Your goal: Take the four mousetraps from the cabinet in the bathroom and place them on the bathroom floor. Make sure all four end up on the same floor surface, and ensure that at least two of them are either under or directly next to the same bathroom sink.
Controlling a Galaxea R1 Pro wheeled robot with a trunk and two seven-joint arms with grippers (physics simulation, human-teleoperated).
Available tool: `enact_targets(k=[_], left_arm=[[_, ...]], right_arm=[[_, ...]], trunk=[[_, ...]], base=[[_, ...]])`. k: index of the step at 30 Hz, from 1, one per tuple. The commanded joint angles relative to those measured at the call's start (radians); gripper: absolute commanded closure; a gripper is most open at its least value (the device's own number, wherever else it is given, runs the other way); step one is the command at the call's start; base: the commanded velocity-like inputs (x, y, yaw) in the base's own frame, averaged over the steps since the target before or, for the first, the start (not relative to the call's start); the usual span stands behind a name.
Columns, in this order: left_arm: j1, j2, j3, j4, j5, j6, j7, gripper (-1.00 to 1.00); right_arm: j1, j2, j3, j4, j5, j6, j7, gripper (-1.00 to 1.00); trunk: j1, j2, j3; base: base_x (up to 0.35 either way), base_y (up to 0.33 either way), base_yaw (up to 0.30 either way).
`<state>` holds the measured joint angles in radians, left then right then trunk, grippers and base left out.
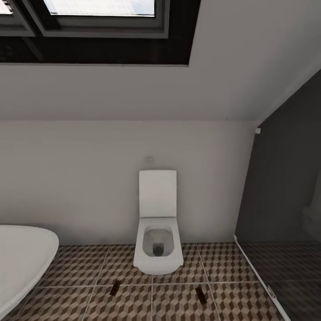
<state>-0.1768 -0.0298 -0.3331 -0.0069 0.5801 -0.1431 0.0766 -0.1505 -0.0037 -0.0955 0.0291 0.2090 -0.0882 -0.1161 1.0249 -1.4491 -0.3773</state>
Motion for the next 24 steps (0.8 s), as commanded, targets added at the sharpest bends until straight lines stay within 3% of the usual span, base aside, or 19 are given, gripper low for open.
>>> enact_targets(k=[1, 24], left_arm=[[-0.001, 0.000, -0.009, 0.000, 0.006, -0.002, 0.004, -1.00], [-0.001, 0.017, -0.014, -0.007, 0.000, -0.003, 0.004, -1.00]], right_arm=[[-0.001, 0.000, -0.009, 0.003, 0.010, -0.006, -0.003, -1.00], [-0.001, -0.007, -0.006, -0.008, 0.017, -0.016, -0.004, -1.00]], trunk=[[0.000, -0.001, -0.001], [0.000, -0.001, -0.001]], base=[[0.000, 0.000, 0.000], [0.000, 0.000, 0.000]])
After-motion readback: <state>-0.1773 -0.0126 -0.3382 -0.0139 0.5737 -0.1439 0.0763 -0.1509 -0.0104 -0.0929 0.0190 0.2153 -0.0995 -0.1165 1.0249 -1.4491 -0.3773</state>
